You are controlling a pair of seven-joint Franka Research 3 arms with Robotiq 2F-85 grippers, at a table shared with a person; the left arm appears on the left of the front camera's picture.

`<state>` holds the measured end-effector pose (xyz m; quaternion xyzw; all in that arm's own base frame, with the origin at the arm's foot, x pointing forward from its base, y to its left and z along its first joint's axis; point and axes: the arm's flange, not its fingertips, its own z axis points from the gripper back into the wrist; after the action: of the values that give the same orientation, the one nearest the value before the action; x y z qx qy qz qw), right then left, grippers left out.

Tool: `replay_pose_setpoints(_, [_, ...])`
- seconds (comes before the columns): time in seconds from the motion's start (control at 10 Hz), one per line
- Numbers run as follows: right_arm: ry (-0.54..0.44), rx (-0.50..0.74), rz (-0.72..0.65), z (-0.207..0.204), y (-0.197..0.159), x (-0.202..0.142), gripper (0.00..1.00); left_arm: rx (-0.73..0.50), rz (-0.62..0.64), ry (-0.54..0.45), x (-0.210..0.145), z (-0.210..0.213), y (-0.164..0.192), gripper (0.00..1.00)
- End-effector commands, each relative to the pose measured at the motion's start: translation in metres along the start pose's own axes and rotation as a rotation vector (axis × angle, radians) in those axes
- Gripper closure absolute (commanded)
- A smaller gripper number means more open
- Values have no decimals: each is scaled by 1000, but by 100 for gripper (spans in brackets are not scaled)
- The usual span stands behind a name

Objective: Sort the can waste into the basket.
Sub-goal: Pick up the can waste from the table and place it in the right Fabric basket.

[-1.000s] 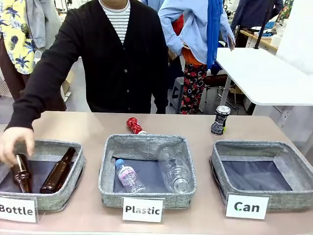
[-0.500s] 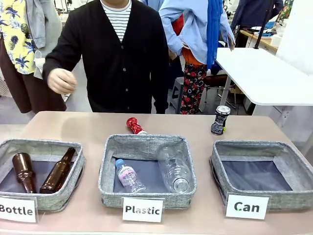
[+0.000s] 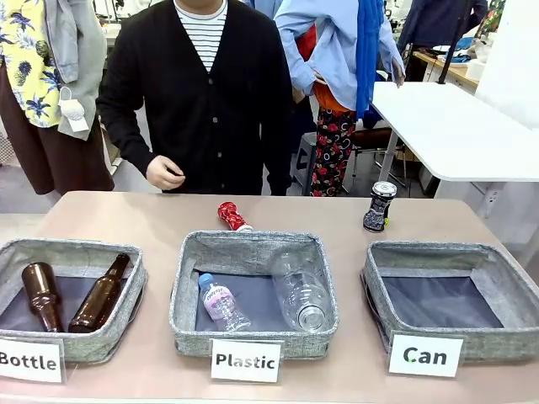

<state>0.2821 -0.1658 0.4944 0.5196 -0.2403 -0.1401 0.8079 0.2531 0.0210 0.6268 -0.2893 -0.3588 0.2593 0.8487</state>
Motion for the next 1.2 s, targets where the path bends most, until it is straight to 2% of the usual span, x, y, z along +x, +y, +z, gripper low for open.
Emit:
replay_pose_setpoints(0.0, [-15,28,26,-1,1,3,0,-4,-168,105,23,-71,-52,0])
replay_pose_setpoints(0.1, [-15,28,26,-1,1,3,0,47,-271,145,6,-110,-85,0])
replay_pose_setpoints(0.2, [-15,28,26,-1,1,3,0,48,-367,224,-15,-144,-114,0])
replay_pose_setpoints(0.4, [-15,28,26,-1,1,3,0,81,-485,306,-62,-208,-147,0])
replay_pose_setpoints(0.5, [-15,28,26,-1,1,3,0,112,-525,367,-82,-238,-156,0])
replay_pose_setpoints(0.7, [-15,28,26,-1,1,3,0,171,-581,384,-109,-298,-165,0])
replay_pose_setpoints(0.8, [-15,28,26,-1,1,3,0,222,-596,424,-118,-327,-165,0])
replay_pose_setpoints(0.9, [-15,28,26,-1,1,3,0,212,-572,477,-118,-340,-165,0])
replay_pose_setpoints(1.0, [-15,28,26,-1,1,3,0,169,-521,465,-110,-337,-167,0])
replay_pose_setpoints(1.1, [-15,28,26,-1,1,3,0,191,-598,459,-126,-330,-148,0])
